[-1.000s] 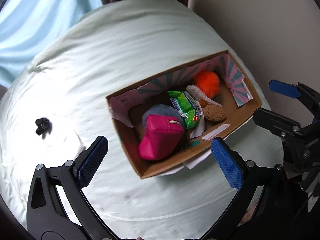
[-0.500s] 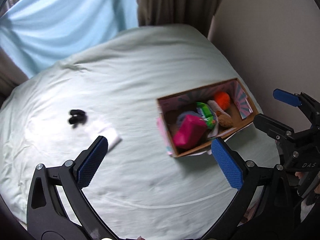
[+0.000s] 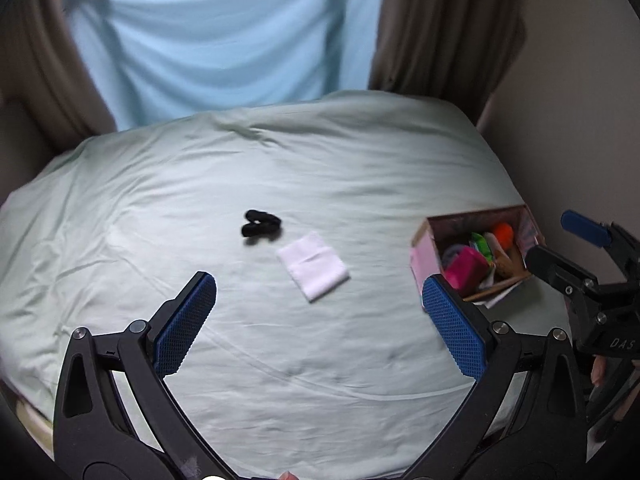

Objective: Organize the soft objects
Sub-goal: 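Move both tools back toward the black hair ties and white cloth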

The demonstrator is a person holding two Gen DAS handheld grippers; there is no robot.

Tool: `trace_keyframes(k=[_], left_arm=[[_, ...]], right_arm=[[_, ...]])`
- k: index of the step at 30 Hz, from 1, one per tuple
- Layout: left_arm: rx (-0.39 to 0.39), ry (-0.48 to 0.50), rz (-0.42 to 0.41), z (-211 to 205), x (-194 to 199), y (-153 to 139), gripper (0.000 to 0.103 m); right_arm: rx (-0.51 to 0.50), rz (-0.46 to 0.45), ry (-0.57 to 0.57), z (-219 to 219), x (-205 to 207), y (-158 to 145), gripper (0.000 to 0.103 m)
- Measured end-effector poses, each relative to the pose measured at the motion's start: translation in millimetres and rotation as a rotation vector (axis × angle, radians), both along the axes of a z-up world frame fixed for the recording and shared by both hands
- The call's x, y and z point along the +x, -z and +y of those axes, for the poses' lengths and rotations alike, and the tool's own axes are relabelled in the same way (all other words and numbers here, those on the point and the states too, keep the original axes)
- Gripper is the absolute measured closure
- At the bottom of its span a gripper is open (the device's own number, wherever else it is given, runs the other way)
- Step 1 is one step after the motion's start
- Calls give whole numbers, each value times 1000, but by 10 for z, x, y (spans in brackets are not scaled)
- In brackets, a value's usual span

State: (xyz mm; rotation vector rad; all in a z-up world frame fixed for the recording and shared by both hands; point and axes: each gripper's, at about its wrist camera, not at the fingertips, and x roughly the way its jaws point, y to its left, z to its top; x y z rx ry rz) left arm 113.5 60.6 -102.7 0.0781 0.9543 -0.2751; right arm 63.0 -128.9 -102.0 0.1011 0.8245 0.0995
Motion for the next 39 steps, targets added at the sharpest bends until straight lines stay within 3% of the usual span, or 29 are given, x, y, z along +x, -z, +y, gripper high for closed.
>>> trace_keyframes(k=[9, 12, 19, 29, 39], left_arm=[[-25, -88, -40, 953, 255, 56, 0], [-11, -82, -52, 1147, 386, 130, 0], [-15, -25, 13, 1440, 934, 559, 0], [2, 73, 114, 1277, 1787, 1515, 0], [13, 146, 201, 808, 2456, 2513, 0]], right_arm=[[4, -9, -13, 768, 269, 108, 8], [19, -8, 1, 968, 386, 194, 8], [38, 55, 58, 1272, 751, 612, 8], [34, 118, 159, 1357, 1203, 1533, 8], [60, 278, 208, 1288, 1508, 2636, 8]])
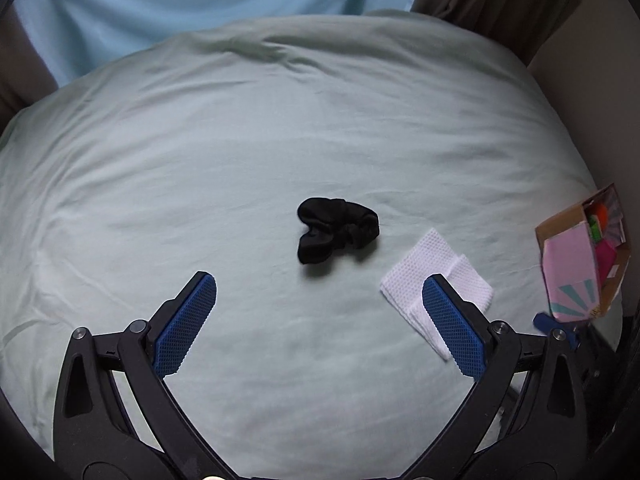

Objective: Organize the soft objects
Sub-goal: 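Move both tools back toward the black hair ties and white cloth, then grasp the black hair ties with left tool while right tool grasps the white cloth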

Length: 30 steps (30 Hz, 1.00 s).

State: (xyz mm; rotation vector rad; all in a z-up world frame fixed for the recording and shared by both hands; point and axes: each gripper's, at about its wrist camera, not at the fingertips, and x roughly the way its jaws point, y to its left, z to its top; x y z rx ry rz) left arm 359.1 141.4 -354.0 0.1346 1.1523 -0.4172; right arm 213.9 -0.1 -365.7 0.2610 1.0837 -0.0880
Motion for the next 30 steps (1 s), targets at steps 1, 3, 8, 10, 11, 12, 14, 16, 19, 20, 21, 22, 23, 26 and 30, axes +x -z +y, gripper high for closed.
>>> trace_keyframes(k=[1, 3, 8, 10, 11, 12, 14, 16, 19, 20, 21, 22, 23, 26, 30], left_arm=[[11, 15, 3, -64, 63, 115, 0], [23, 36, 15, -148, 141, 281, 0], [59, 85, 49, -338, 325, 727, 0], [58, 107, 54, -404, 378, 856, 0], [63, 118, 55, -433, 396, 900, 0], [70, 130, 56, -464, 412, 947, 0], [85, 147, 55, -535, 448, 1043, 0], [88, 150, 58, -578, 489, 1115, 1], [95, 143, 49, -630, 529, 1181, 1], [97, 146, 38, -650, 536, 1189, 2], [98, 149, 30, -664, 539, 1194, 2], [100, 152, 23, -675, 538, 1200, 6], [106, 152, 15, -689, 540, 1203, 11], [111, 158, -7, -689, 528, 1191, 31], [102, 159, -12, -660, 518, 1149, 64]], right_arm=[[13, 10, 8, -5, 7, 94, 8], [30, 28, 20, -5, 31, 269, 8], [18, 72, 27, 8, 177, 610, 8], [25, 99, 22, 12, 265, 745, 8], [17, 101, 18, 20, 294, 777, 8], [-10, 89, 7, 47, 329, 788, 8], [-44, 70, -19, 97, 383, 781, 8], [-63, 57, -41, 139, 447, 779, 8], [-95, 40, -62, 182, 555, 774, 9], [-101, 34, -64, 182, 589, 768, 9], [-106, 31, -65, 174, 623, 764, 12], [-113, 26, -63, 160, 658, 754, 18], [-111, 20, -61, 137, 689, 744, 20], [-101, 12, -42, 53, 737, 736, 32], [-84, 8, -18, -4, 751, 713, 57]])
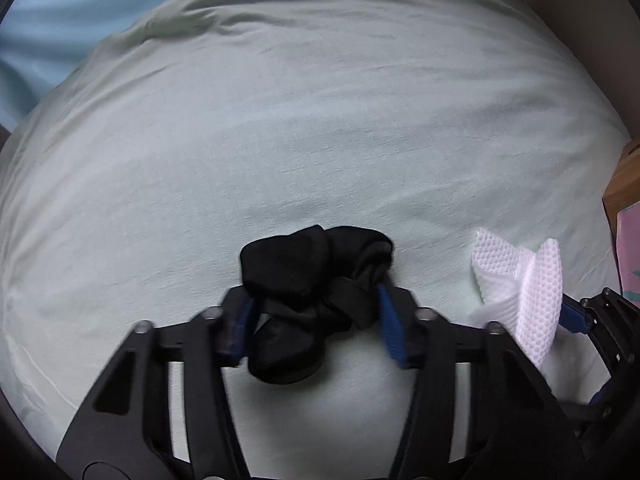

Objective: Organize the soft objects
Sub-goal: 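Grasp the black hair ties with left tool while right tool grasps the white cloth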

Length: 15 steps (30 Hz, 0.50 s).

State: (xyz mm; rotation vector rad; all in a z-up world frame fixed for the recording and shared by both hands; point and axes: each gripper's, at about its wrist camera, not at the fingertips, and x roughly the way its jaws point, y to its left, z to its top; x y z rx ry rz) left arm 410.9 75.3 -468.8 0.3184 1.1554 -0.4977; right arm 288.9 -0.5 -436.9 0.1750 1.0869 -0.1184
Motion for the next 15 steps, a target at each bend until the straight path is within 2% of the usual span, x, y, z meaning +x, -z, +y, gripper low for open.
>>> trace_keyframes(k=[1, 2, 5, 10, 15], left_arm=[[-2, -1, 5, 9, 3, -11, 71], [-3, -3, 8, 14, 3, -24, 78], [-1, -9, 17, 20, -29, -62, 81], [-19, -30, 6, 121, -177, -289, 81], [-49, -51, -29, 168, -324, -682, 81]], right_arm=[[12, 2, 8, -45, -6, -11, 66], [30, 2, 16, -93, -16, -23, 69], [60, 3, 30, -193, -46, -45, 78], [67, -31, 40, -242, -86, -270, 79], [80, -86, 40, -266, -221, -612, 80]])
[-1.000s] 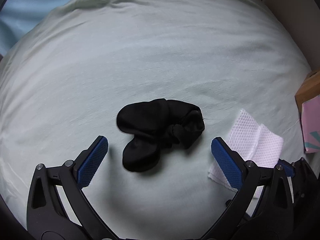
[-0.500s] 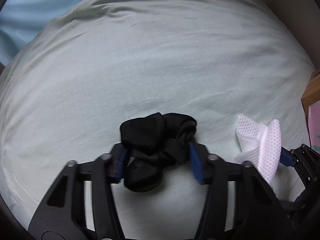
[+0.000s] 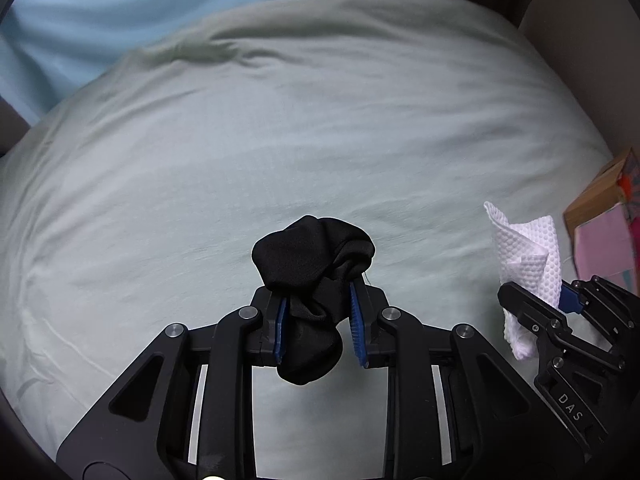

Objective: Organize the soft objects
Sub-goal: 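Grasp the black hair ties with left tool while right tool grasps the white cloth, then carry the hair ties and white cloth with both tools over the box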

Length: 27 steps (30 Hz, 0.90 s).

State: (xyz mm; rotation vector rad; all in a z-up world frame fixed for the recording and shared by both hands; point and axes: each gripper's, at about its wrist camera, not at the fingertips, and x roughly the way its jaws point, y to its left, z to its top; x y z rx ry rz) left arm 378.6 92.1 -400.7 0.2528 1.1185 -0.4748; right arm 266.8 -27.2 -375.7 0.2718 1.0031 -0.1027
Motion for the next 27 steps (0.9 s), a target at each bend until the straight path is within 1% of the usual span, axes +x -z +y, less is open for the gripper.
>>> trace_keyframes(k=[6, 8, 9, 13, 17, 19, 24, 27], left_arm=[[-56, -23, -44, 33, -288, -593, 81], [-68, -15, -73, 5, -435, -827, 81], [-72, -8, -86, -17, -532, -958, 81], [-97, 2, -109, -143, -857, -1341, 81], [-137, 20, -122, -353, -1212, -1667, 81], [-154, 27, -124, -483, -1339, -1778, 81], [-184, 32, -134, -853, -1664, -2081, 81], [-192, 20, -143, -1140, -1840, -2241, 81]], right_arm=[[15, -74, -1, -30, -349, -544, 80], [21, -96, 1, -68, -525, -733, 80], [18, -107, 1, -64, -512, -820, 80], [8, -144, 11, -196, -837, -1293, 80], [9, -172, 39, -402, -1179, -1720, 80], [-17, -192, 49, -524, -1344, -1927, 80], [-29, -225, 85, -948, -1686, -2326, 79], [-34, -239, 91, -1250, -1808, -2495, 80]])
